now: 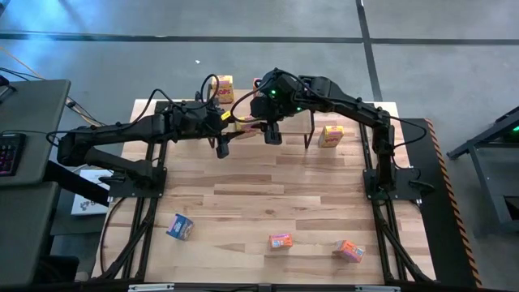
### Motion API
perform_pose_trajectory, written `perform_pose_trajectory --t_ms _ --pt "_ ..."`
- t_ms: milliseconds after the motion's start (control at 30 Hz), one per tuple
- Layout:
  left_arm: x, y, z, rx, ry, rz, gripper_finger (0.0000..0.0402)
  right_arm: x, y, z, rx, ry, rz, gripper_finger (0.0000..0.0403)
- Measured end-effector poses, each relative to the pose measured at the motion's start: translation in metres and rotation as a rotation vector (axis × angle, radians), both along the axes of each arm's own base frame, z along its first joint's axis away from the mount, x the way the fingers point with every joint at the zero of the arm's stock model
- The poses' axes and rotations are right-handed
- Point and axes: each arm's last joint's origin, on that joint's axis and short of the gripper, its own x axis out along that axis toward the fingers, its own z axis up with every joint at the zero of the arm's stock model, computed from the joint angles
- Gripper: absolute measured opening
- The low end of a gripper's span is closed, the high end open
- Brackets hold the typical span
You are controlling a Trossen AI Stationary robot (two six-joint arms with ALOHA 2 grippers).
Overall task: Stack cereal on shelf
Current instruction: Put the bottom yellow cereal box on the shelf aligned with the other yellow cereal box
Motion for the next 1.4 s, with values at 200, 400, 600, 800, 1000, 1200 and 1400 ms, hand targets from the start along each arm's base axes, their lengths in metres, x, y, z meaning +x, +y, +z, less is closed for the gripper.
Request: perform_pose_trajectory --t_ms 200,400,600,800,1000,1200,1400 --pt "0.000 0.000 0.000 0.000 0.000 0.000 0.0168 0.000 0.000 0.000 0.002 -0.002 -0.004 0.0178" --pt "-0.001 0.002 0.000 0.010 0.008 -0.004 0.0168 -0.001 0.000 -0.001 0.005 0.014 -0.009 0.0225" --pt "-0.004 0.011 -0.002 -0.027 0.014 -0.020 0.0168 -0.002 -0.001 -0.002 -0.007 0.027 -0.040 0.0277" --pt "-0.008 0.023 -0.004 -0.040 0.037 0.021 0.0168 -0.004 -0.002 0.000 -0.051 0.032 -0.095 0.0282" --pt "-0.014 0.033 -0.007 -0.090 0.059 -0.023 0.0168 -0.020 0.002 0.018 -0.052 -0.017 -0.093 0.0282" --pt "-0.018 0.043 -0.008 -0.102 0.063 0.024 0.0168 -0.048 0.011 0.039 0.021 -0.048 -0.073 0.0282" --pt "-0.022 0.049 -0.009 -0.101 0.076 0.034 0.0168 -0.072 0.018 0.051 0.087 -0.030 -0.054 0.0282"
